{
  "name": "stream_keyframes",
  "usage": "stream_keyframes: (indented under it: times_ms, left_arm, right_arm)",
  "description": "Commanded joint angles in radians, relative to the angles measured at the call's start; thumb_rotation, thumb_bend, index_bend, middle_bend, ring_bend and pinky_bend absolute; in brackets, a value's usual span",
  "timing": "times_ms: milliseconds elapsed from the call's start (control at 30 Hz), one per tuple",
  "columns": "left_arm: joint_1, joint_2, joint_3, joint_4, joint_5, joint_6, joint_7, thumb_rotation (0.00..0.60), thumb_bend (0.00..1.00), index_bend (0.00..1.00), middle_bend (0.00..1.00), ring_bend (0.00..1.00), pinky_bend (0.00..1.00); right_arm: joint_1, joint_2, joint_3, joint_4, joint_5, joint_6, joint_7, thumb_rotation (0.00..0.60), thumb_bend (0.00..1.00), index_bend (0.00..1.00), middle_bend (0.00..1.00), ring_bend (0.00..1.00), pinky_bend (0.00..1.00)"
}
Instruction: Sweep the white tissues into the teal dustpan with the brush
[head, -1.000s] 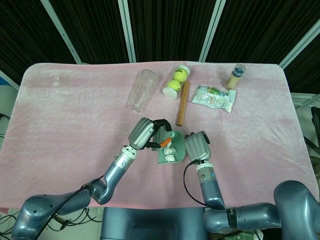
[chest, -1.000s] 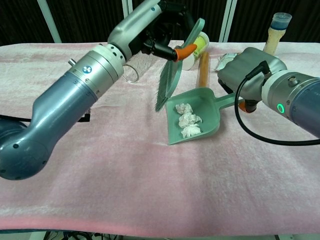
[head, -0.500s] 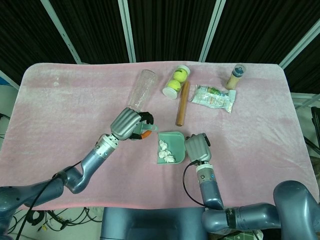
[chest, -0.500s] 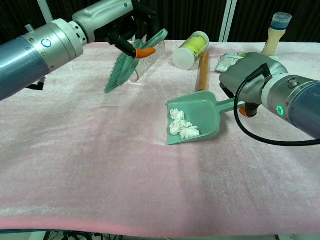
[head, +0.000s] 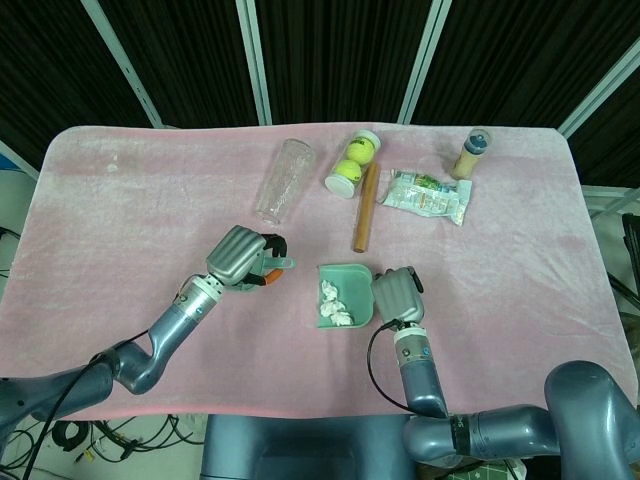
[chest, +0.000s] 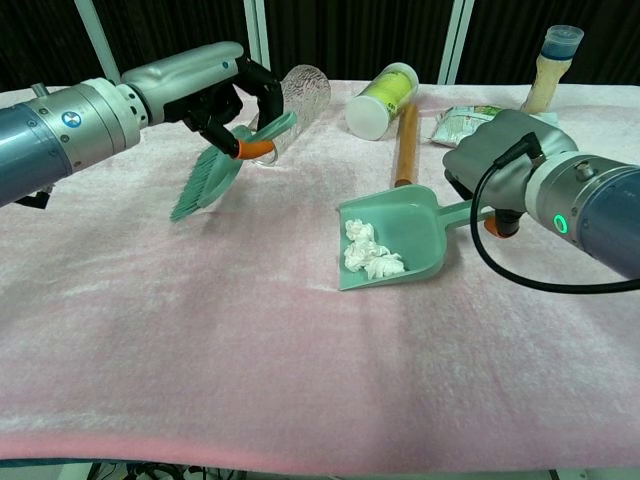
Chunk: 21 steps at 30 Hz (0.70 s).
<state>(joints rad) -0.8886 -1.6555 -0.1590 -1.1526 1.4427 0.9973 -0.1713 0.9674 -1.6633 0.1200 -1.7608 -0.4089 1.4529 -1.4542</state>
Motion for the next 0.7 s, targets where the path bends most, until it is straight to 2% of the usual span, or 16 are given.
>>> stream_keyframes:
  times_ms: [33, 133, 233, 367, 600, 700]
  left_arm:
    - [-0.003, 0.01, 0.005, -0.01, -0.016, -0.024, 0.037, 0.6, 0.5, 0.74, 0.82, 0.86, 0.95]
    - [0.0, 0.014, 0.0, -0.022, -0.028, -0.028, 0.05, 0.6, 0.5, 0.74, 0.82, 0.86, 0.95]
    - [0.001, 0.021, -0.002, -0.031, -0.032, -0.03, 0.062, 0.6, 0.5, 0.74, 0.82, 0.86, 0.95]
    - [0.005, 0.031, -0.004, -0.042, -0.036, -0.028, 0.07, 0.6, 0.5, 0.74, 0.82, 0.86, 0.95]
    - [0.012, 0.052, -0.005, -0.061, -0.038, -0.025, 0.082, 0.6, 0.5, 0.74, 0.82, 0.86, 0.95]
    - [0.014, 0.059, -0.002, -0.068, -0.036, -0.026, 0.09, 0.6, 0.5, 0.74, 0.82, 0.86, 0.95]
  right_arm:
    - [0.0, 0.001, -0.004, 0.003, -0.003, -0.003, 0.002, 0.6, 0.52, 0.81, 0.65, 0.7, 0.66]
    - [0.001, 0.003, -0.013, 0.007, -0.003, -0.006, -0.005, 0.6, 0.42, 0.74, 0.59, 0.66, 0.66]
    - [0.0, 0.003, -0.018, 0.007, 0.001, -0.007, -0.007, 0.6, 0.37, 0.68, 0.54, 0.63, 0.65]
    - [0.001, 0.004, -0.023, 0.006, 0.015, 0.002, -0.023, 0.6, 0.21, 0.45, 0.35, 0.51, 0.62]
    - [0.002, 0.01, -0.028, -0.002, 0.019, 0.013, -0.034, 0.6, 0.15, 0.09, 0.07, 0.4, 0.57]
    - [0.001, 0.012, -0.027, -0.007, 0.026, 0.022, -0.039, 0.6, 0.14, 0.04, 0.04, 0.39, 0.56]
